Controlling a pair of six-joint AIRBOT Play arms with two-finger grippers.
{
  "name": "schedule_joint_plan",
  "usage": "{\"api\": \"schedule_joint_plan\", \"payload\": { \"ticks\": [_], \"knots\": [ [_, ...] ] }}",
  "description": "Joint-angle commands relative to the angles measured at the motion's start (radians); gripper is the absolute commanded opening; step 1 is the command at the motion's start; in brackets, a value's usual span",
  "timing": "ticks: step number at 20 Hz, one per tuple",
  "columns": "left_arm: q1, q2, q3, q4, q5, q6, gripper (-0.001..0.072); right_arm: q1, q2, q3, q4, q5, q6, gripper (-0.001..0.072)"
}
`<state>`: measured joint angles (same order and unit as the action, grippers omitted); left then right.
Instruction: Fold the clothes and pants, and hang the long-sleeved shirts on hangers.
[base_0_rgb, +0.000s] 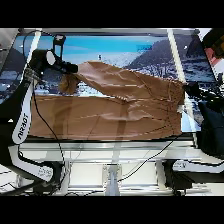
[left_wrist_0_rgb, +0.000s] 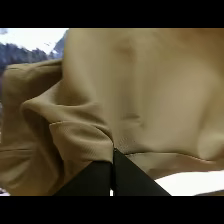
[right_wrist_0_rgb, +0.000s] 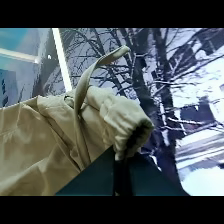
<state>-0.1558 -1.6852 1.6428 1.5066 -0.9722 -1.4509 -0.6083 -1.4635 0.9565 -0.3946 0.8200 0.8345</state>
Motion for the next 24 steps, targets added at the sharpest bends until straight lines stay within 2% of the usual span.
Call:
{"api": "schedule_joint_plan", "payload": {
  "ticks": [1,4,5,6,7,8,10,12,13,16,18,21,24],
  "knots": [
    [-0.045,-0.012,-0.001,-0.097,0.017,0.064,0.0015,0.004,0.001,0.001,-0.004,-0.010,0.001,0.0032],
    [-0.111,-0.035,0.000,-0.147,0.122,0.094,0.0015,0.004,0.001,0.001,-0.004,-0.011,0.001,0.0032],
    [-0.132,-0.041,0.000,-0.147,0.135,0.094,0.0039,0.004,0.001,0.001,-0.004,-0.014,0.001,0.0032],
    [-0.150,-0.045,0.000,-0.147,0.135,0.094,0.0198,0.004,0.001,0.001,-0.004,-0.021,0.001,0.0032],
    [-0.167,-0.046,-0.001,-0.147,0.130,0.089,0.0597,0.004,0.001,0.001,-0.004,-0.027,0.001,0.0031],
    [-0.177,-0.045,0.000,-0.147,0.117,0.062,0.0698,0.004,0.001,0.001,-0.004,-0.028,0.001,0.0031],
    [-0.183,-0.038,0.000,-0.146,0.044,0.047,0.0701,0.003,0.001,0.001,-0.009,-0.030,0.001,0.0031],
    [-0.170,-0.023,-0.002,-0.146,-0.054,-0.021,0.0672,0.003,0.001,0.001,-0.014,-0.048,0.001,0.0032],
    [-0.158,-0.005,-0.010,-0.146,-0.058,-0.027,0.0575,0.003,0.001,0.001,-0.014,-0.053,0.001,0.0031],
    [-0.127,0.113,-0.082,-0.145,-0.016,-0.040,0.0547,0.003,0.001,0.001,-0.031,-0.053,0.001,0.0032],
    [-0.102,0.236,-0.209,-0.117,0.037,-0.092,0.0538,0.003,0.001,0.001,-0.053,-0.053,0.001,0.0032],
    [-0.066,0.448,-0.529,-0.058,0.172,-0.279,0.0538,0.003,0.001,0.001,-0.064,-0.053,0.001,0.0031],
    [-0.034,0.594,-0.840,-0.060,0.334,-0.581,0.0538,0.004,0.001,0.001,-0.078,-0.053,0.001,0.0031]
  ]
}}
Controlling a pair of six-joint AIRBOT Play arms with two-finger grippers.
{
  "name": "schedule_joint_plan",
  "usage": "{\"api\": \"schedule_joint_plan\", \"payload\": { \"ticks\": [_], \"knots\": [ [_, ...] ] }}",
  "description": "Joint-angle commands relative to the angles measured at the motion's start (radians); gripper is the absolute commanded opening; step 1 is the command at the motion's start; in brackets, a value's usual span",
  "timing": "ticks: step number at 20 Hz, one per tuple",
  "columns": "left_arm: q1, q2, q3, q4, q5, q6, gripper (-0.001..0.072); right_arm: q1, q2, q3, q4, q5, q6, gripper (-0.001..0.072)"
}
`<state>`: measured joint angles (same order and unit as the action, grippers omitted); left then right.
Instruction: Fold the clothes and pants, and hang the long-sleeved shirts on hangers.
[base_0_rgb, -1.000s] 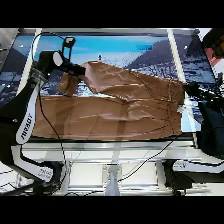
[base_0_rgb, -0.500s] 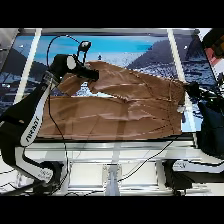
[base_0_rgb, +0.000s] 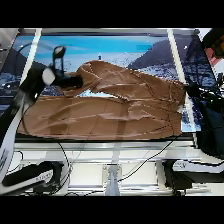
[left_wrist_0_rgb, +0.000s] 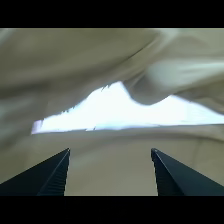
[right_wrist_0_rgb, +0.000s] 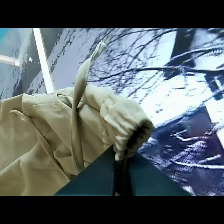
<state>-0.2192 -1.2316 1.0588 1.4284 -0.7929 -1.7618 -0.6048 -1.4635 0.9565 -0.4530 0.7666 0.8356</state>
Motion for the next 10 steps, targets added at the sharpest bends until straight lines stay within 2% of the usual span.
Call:
{"api": "schedule_joint_plan", "payload": {
  "ticks": [1,2,3,5,7,10],
  "knots": [
    [0.034,0.158,-0.329,0.018,0.200,-0.381,0.0539,0.001,0.001,0.001,-0.031,0.001,0.000,0.0031],
    [0.034,0.159,-0.374,0.018,0.229,-0.452,0.0541,0.001,0.001,0.001,-0.043,0.002,0.000,0.0032],
    [0.034,0.151,-0.404,0.018,0.259,-0.489,0.0543,0.001,0.001,0.001,-0.054,0.004,0.000,0.0031],
    [0.032,0.128,-0.414,0.018,0.332,-0.522,0.0543,0.001,0.001,0.001,-0.069,0.004,0.000,0.0032],
    [0.039,0.100,-0.414,0.019,0.472,-0.565,0.0542,0.001,0.001,0.001,-0.079,0.003,0.000,0.0032],
    [0.087,0.035,-0.413,0.018,0.558,-0.690,0.0542,0.001,0.001,0.001,-0.079,0.003,0.000,0.0032]
  ]
}}
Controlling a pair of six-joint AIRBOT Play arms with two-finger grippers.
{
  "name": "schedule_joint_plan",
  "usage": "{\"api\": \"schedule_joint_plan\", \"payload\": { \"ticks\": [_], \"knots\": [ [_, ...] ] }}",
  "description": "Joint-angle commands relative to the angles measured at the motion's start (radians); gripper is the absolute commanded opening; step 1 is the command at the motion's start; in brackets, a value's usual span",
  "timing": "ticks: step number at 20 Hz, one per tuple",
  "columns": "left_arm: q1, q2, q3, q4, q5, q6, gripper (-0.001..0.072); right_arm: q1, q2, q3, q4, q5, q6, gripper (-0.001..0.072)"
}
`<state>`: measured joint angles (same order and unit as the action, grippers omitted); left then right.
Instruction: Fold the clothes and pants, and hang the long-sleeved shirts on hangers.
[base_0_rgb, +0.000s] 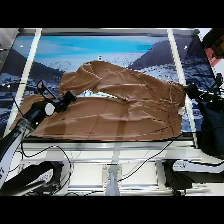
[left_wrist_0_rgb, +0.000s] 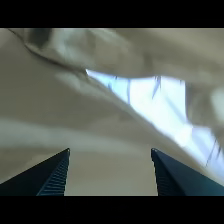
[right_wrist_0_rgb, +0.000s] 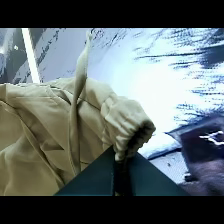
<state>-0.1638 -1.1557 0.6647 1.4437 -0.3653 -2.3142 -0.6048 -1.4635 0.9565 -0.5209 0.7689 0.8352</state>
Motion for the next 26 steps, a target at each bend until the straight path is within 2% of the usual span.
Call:
{"api": "schedule_joint_plan", "payload": {
  "ticks": [1,7,12,13,17,19,21,22,26],
  "knots": [
    [0.056,-0.058,-0.017,0.003,0.130,-0.161,0.0542,0.001,0.001,0.001,-0.011,0.000,0.000,0.0031],
    [0.177,-0.123,0.047,0.006,0.107,-0.166,0.0541,0.001,0.001,0.001,-0.011,-0.010,0.000,0.0031],
    [0.170,-0.248,0.175,-0.008,0.104,-0.166,0.0528,0.001,0.001,0.001,-0.012,-0.010,0.000,0.0031],
    [0.170,-0.272,0.200,-0.033,0.087,-0.166,0.0502,0.001,0.001,0.001,-0.012,-0.010,0.000,0.0032],
    [0.158,-0.304,0.230,-0.047,-0.012,-0.166,0.0498,0.001,0.001,0.001,-0.039,-0.010,0.000,0.0032],
    [0.152,-0.304,0.230,-0.047,-0.087,-0.166,0.0398,0.001,0.001,0.001,-0.057,-0.010,0.000,0.0032],
    [0.151,-0.304,0.230,-0.050,-0.114,-0.166,0.0398,0.001,0.001,0.001,-0.062,-0.010,0.000,0.0031],
    [0.151,-0.304,0.230,-0.050,-0.109,-0.167,0.0369,0.001,0.001,0.001,-0.062,-0.010,0.000,0.0032],
    [0.153,-0.304,0.230,-0.050,-0.068,-0.166,0.0030,0.001,0.001,0.001,-0.063,-0.006,0.000,0.0032]
  ]
}}
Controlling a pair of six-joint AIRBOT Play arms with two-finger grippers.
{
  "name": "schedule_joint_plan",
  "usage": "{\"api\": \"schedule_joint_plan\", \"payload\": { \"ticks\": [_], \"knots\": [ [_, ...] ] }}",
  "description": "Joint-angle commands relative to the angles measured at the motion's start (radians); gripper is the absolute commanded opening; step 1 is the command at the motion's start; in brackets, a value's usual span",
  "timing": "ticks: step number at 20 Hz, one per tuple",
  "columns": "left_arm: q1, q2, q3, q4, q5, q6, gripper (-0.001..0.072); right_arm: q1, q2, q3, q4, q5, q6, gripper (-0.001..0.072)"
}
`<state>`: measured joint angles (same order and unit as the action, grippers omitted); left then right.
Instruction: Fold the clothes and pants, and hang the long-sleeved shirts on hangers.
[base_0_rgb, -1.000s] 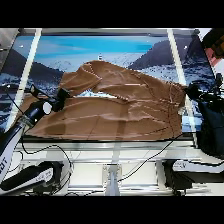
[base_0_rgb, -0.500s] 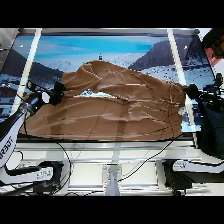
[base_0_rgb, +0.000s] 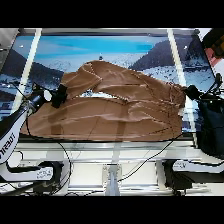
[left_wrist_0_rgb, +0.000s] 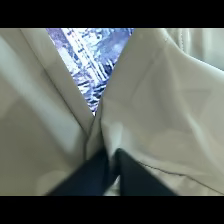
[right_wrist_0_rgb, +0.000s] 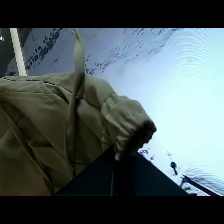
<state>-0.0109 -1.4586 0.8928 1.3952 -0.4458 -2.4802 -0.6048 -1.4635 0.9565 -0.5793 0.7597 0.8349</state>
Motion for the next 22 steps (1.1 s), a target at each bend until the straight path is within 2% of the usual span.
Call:
{"api": "schedule_joint_plan", "payload": {
  "ticks": [1,4,8,10,13,14,19,22],
  "knots": [
    [0.000,-0.002,0.002,-0.002,0.032,-0.001,0.0015,0.001,0.001,0.001,-0.005,0.004,0.000,0.0032],
    [0.000,-0.002,0.002,-0.002,0.126,-0.001,0.0015,0.001,0.001,0.001,-0.005,0.008,0.000,0.0032],
    [0.011,0.008,0.014,-0.001,0.316,0.000,0.0013,0.001,0.001,0.001,-0.004,0.009,0.000,0.0031],
    [0.039,0.009,0.058,0.018,0.343,0.000,0.0013,0.001,0.001,0.001,-0.004,-0.007,0.000,0.0031],
    [0.082,0.021,0.147,0.154,0.346,0.002,0.0013,0.001,0.001,0.002,-0.003,-0.048,0.001,0.0031],
    [0.095,0.024,0.176,0.198,0.345,0.017,0.0013,0.001,0.001,0.002,-0.001,-0.058,0.001,0.0031],
    [0.178,0.029,0.261,0.236,0.350,0.271,0.0014,0.001,0.001,0.008,-0.001,-0.058,0.015,0.0031],
    [0.232,0.029,0.262,0.237,0.356,0.298,0.0013,0.001,0.001,0.072,-0.003,-0.005,0.021,0.0031]
  ]
}}
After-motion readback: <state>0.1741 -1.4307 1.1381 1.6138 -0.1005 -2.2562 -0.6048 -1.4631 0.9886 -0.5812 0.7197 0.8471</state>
